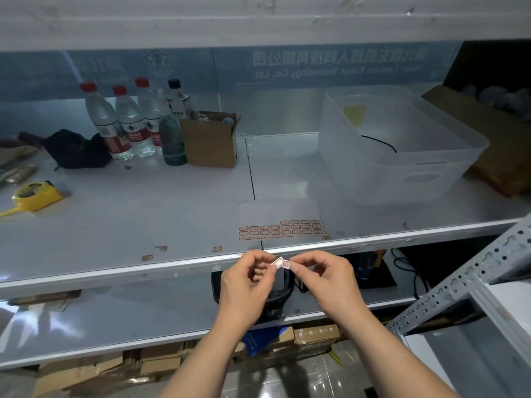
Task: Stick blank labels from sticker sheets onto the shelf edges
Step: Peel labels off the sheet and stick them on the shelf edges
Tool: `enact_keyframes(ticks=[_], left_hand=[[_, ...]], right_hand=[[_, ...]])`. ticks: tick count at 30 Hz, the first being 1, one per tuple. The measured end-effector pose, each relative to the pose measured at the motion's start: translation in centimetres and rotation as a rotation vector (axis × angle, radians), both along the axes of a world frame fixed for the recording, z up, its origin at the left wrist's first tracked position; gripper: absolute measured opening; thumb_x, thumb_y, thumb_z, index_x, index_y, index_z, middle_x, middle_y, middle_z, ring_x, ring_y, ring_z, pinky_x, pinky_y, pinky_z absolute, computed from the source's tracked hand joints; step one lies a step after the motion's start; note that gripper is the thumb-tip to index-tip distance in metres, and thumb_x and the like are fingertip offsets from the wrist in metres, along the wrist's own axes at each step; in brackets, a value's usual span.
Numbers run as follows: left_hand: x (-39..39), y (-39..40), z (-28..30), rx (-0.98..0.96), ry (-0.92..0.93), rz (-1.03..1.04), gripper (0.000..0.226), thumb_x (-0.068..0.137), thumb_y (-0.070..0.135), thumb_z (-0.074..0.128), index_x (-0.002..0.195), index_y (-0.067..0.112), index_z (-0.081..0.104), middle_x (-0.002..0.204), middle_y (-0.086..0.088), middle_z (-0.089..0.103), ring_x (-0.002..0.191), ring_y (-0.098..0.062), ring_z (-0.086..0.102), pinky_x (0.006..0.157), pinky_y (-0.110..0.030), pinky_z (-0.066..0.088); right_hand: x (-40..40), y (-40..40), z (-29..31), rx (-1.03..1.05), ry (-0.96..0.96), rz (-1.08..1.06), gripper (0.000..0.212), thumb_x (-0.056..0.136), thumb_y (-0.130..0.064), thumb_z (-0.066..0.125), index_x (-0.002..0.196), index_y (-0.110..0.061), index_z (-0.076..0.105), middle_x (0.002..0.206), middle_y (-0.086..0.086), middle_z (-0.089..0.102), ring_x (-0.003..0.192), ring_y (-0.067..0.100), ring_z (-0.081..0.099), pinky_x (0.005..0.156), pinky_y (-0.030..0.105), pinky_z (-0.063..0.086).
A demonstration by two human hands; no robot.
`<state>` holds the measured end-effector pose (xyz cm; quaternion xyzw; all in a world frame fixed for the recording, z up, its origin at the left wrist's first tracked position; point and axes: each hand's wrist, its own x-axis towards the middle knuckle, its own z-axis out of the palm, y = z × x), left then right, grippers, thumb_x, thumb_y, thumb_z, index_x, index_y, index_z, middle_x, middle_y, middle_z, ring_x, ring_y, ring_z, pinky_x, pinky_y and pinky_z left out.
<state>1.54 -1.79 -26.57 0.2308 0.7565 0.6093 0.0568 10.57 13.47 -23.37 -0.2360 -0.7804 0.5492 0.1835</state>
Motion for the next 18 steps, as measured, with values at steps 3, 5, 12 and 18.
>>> enact_keyframes(ticks=[3, 5, 12, 18], left_hand=[[0.3, -0.3, 0.7, -0.023, 0.05, -0.069, 0.024, 0.092, 0.018, 0.075, 0.101, 0.039, 0.066, 0.087, 0.014, 0.071, 0.074, -0.006, 0.064, 0.069, -0.016, 0.053], [0.4, -0.4, 1.3, -0.053, 0.094, -0.115, 0.027, 0.093, 0.021, 0.072, 0.103, 0.042, 0.059, 0.09, 0.016, 0.069, 0.078, -0.01, 0.065, 0.069, -0.017, 0.053], [1.0, -0.2, 2.2, -0.102, 0.229, -0.164, 0.033, 0.096, 0.02, 0.066, 0.102, 0.043, 0.044, 0.095, 0.018, 0.064, 0.086, -0.01, 0.067, 0.069, -0.019, 0.051], [1.3, 0.0, 2.5, -0.058, 0.256, -0.203, 0.026, 0.092, 0.018, 0.058, 0.104, 0.038, 0.046, 0.094, 0.013, 0.067, 0.091, -0.013, 0.067, 0.069, -0.019, 0.049]], right_hand=[[0.6, 0.1, 0.9, 0.033, 0.033, 0.042, 0.007, 0.083, -0.021, 0.084, 0.085, -0.028, 0.082, 0.074, -0.02, 0.075, 0.064, -0.005, 0.063, 0.06, 0.011, 0.046], [1.0, 0.1, 1.5, 0.079, 0.05, 0.062, 0.008, 0.083, -0.022, 0.084, 0.086, -0.029, 0.082, 0.077, -0.019, 0.076, 0.064, -0.005, 0.063, 0.06, 0.011, 0.046], [1.6, 0.1, 2.2, 0.268, 0.07, 0.068, 0.007, 0.082, -0.03, 0.083, 0.089, -0.028, 0.082, 0.08, -0.015, 0.076, 0.064, -0.002, 0.063, 0.061, 0.012, 0.046], [2.0, 0.1, 2.3, 0.291, 0.049, 0.056, 0.007, 0.084, -0.032, 0.083, 0.09, -0.03, 0.082, 0.081, -0.018, 0.075, 0.065, -0.001, 0.063, 0.06, 0.012, 0.046]])
